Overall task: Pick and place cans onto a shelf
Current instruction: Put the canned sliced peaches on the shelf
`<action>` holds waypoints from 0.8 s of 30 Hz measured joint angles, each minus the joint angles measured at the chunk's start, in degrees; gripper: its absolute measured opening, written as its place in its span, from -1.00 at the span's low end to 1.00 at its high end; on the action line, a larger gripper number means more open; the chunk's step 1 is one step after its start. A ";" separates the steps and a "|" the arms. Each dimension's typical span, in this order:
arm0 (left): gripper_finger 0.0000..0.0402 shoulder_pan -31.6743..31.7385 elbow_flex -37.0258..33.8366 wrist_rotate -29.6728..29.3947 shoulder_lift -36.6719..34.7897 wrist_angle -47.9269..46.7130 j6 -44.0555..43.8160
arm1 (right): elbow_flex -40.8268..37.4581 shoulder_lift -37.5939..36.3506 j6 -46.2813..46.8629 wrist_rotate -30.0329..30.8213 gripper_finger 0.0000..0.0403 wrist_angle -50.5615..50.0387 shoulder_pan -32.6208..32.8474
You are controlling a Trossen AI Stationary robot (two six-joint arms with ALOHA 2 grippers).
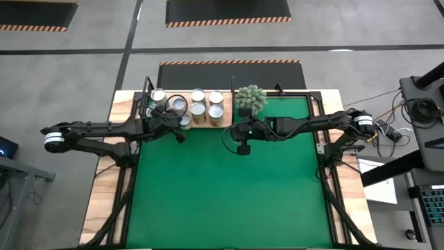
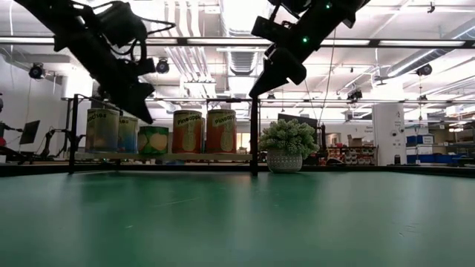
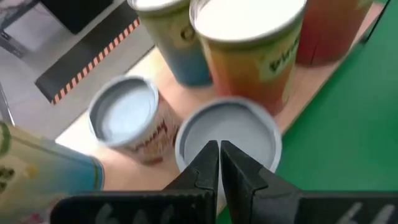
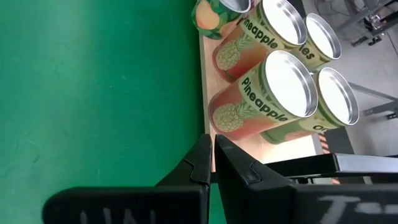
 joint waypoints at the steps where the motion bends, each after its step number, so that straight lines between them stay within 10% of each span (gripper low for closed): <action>1: -1.00 0.00 0.49 -0.01 0.00 0.03 0.30 | -0.04 0.00 0.02 0.00 -0.96 0.01 0.00; 14: -1.00 -0.22 3.90 15.36 0.02 -7.20 13.65 | -0.92 0.00 3.02 -0.01 -0.96 -3.52 0.02; 24: -1.00 -0.05 3.64 4.44 0.15 -7.71 10.14 | -4.01 0.00 2.99 -0.01 -0.96 -1.22 0.02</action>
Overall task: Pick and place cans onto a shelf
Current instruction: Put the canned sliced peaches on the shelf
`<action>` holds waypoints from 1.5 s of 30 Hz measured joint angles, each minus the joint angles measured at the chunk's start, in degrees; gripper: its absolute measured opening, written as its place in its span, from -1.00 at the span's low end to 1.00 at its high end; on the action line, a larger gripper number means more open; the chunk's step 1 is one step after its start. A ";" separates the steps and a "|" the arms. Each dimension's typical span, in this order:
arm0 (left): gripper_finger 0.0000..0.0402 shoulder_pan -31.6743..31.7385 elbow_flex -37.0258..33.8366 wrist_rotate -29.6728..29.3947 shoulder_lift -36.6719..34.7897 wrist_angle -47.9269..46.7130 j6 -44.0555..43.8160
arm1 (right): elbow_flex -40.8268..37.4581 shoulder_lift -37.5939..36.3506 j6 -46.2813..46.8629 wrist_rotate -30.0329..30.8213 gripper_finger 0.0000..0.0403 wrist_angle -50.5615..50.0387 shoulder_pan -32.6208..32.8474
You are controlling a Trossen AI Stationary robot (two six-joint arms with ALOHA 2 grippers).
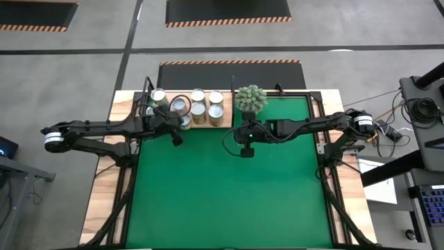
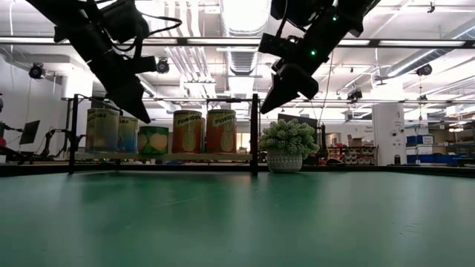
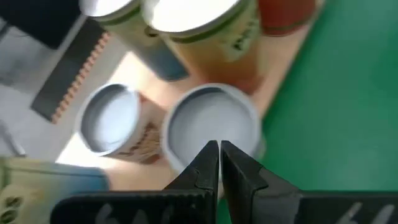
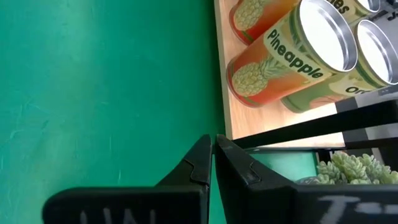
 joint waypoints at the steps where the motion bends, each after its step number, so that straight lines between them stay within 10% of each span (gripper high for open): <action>1: -1.00 0.00 0.00 -0.89 0.00 -0.02 -0.08 | -0.12 0.00 0.00 0.01 -0.96 -0.01 0.00; 9: -1.00 0.34 0.11 -10.64 0.12 1.58 0.80 | 0.33 0.00 -3.17 0.01 -0.96 1.49 0.00; 45: -1.00 -1.49 3.56 15.66 2.51 -7.14 -8.88 | 0.75 -0.09 -3.65 0.01 -0.96 2.08 0.00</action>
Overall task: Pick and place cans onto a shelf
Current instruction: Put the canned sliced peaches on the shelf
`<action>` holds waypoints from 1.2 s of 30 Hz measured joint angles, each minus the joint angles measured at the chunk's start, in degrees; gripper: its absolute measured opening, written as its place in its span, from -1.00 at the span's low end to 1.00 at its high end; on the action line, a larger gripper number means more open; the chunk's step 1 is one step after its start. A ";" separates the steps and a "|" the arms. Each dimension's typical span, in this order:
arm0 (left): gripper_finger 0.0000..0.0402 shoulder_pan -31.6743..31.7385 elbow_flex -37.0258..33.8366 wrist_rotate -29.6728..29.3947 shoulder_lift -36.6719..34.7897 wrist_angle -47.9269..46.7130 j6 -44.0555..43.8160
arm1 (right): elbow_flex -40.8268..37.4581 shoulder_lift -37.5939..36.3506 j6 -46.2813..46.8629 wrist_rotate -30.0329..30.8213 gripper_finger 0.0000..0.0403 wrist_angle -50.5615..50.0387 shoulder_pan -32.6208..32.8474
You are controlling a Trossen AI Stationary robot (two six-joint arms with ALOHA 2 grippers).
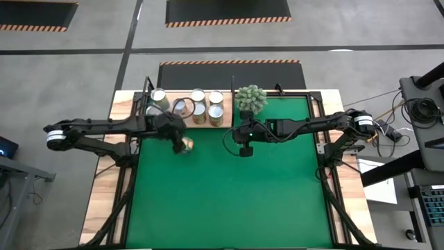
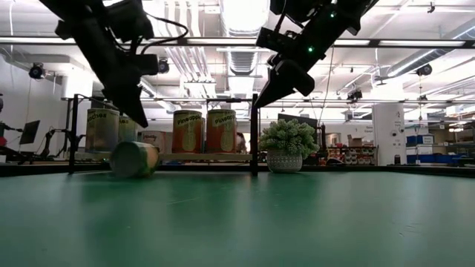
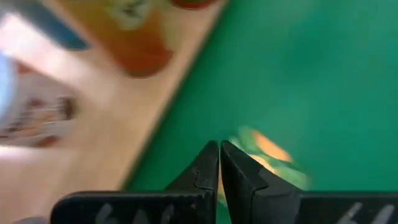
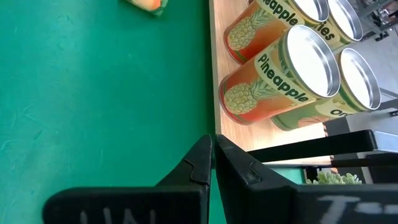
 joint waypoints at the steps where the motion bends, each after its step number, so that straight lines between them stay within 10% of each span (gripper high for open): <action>1: -1.00 -0.61 0.00 1.26 0.00 0.10 -0.02 | -0.02 0.00 0.00 0.00 -0.96 0.00 0.00; 11: -0.82 -7.98 0.55 4.58 0.23 -0.31 -1.74 | -0.02 0.00 0.17 -1.17 -0.96 0.00 0.00; 27: 0.90 -8.80 0.57 -0.07 8.70 -0.92 -0.50 | -0.04 -0.02 0.16 -2.82 -0.96 0.02 0.02; 36: 0.77 -8.80 0.57 -0.09 16.67 -0.58 -0.19 | -0.04 -0.02 0.17 -2.82 -0.96 0.00 0.02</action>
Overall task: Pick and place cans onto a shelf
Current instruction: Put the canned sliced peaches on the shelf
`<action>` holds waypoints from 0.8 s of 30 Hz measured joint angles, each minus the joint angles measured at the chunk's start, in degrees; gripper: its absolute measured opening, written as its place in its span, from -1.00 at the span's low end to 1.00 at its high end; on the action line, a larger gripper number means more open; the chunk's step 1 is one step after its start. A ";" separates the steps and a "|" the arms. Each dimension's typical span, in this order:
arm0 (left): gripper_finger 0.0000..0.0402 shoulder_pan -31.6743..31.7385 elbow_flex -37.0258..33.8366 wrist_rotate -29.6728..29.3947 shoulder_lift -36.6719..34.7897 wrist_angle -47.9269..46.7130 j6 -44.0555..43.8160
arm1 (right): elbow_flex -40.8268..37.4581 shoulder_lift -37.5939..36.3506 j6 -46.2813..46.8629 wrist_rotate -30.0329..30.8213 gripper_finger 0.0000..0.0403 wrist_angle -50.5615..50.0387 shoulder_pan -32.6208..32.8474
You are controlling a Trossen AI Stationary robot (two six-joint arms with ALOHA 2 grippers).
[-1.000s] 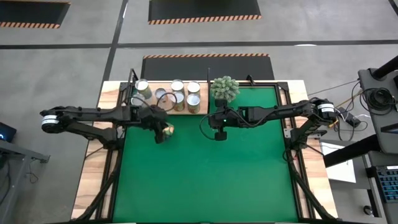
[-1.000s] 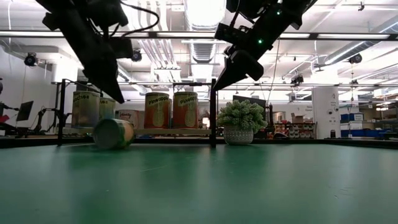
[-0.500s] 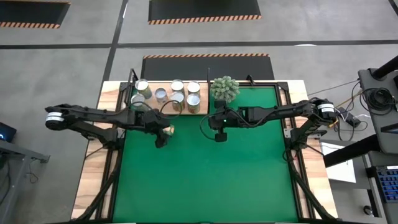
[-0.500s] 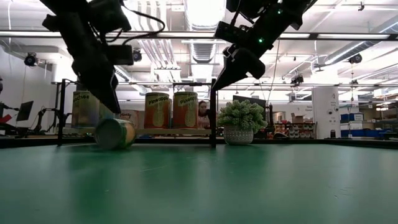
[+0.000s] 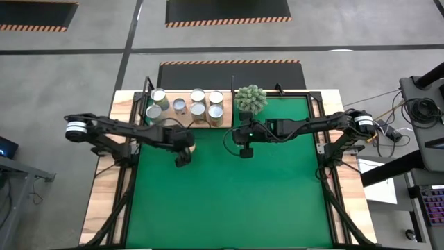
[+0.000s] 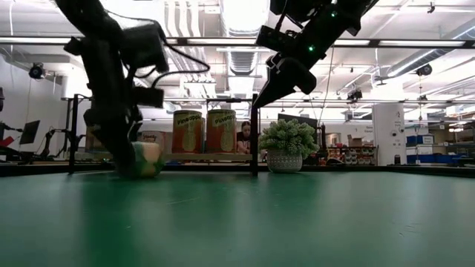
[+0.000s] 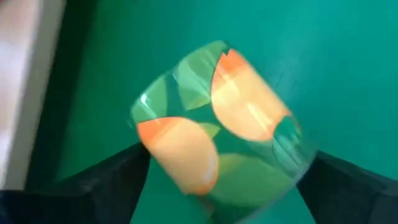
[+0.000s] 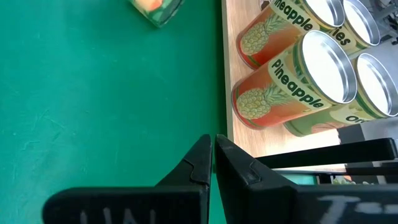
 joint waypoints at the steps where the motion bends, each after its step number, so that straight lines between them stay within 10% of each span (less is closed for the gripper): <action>1: 0.70 0.00 0.00 0.02 0.87 0.00 0.00 | 0.00 0.00 0.00 0.00 -0.96 0.02 0.00; 24: -0.97 0.00 0.04 3.03 -2.55 4.42 -7.10 | 0.00 0.00 0.50 0.00 -0.96 -0.04 0.00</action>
